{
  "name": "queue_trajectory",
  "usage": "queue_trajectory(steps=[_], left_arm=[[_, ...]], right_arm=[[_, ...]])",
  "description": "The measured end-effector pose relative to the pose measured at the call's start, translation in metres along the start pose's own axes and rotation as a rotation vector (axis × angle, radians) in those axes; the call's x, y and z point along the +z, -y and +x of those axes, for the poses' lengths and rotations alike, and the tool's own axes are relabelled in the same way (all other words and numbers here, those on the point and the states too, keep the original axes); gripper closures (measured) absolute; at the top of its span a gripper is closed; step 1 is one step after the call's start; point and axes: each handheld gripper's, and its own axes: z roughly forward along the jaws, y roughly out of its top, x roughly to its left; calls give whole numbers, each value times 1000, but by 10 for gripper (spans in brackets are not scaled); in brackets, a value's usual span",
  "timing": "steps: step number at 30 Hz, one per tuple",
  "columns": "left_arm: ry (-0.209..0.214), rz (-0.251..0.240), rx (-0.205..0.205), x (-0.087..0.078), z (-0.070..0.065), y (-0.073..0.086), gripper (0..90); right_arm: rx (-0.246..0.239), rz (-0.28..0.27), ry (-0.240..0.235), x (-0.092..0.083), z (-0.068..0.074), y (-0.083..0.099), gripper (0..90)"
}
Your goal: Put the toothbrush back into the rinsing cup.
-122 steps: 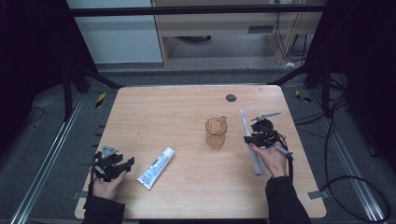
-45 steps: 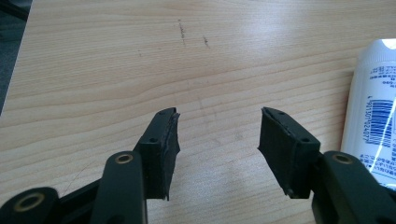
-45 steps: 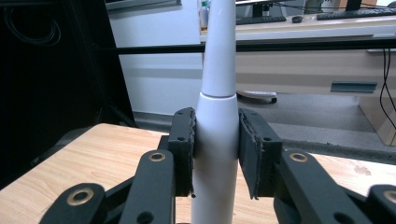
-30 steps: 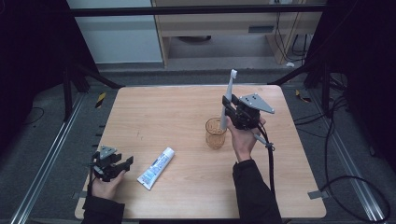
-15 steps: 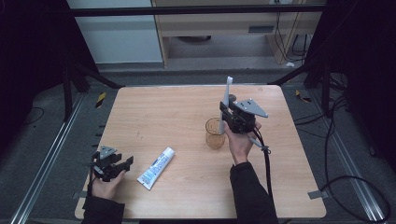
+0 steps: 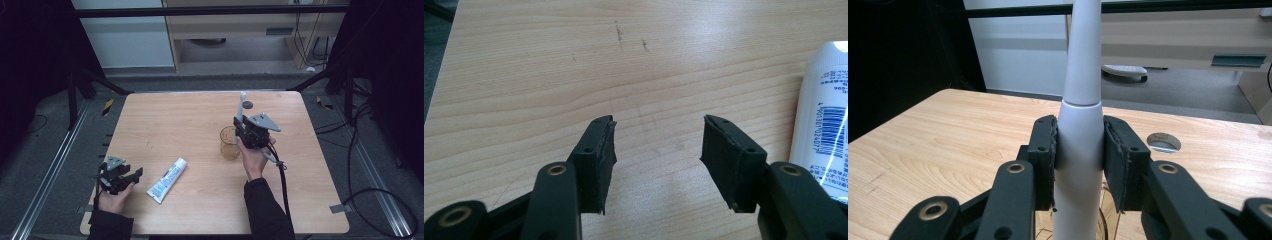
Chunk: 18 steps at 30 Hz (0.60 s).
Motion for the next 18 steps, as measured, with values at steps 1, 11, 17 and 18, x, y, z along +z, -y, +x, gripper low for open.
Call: queue_trajectory(steps=[1, 11, 17, 18], left_arm=[[0, 0, 0, 0, 0, 0, 460], [-1, 1, 2, 0, 0, 0, 460], [-1, 1, 1, 0, 0, 0, 460], [-1, 1, 2, 0, 0, 0, 460]], right_arm=[[1, 6, -2, 0, 0, 1, 676], [1, 47, -6, 4, 1, 13, 675], [-5, 65, -9, 7, 3, 16, 675], [-7, 70, -8, 8, 3, 16, 675]])
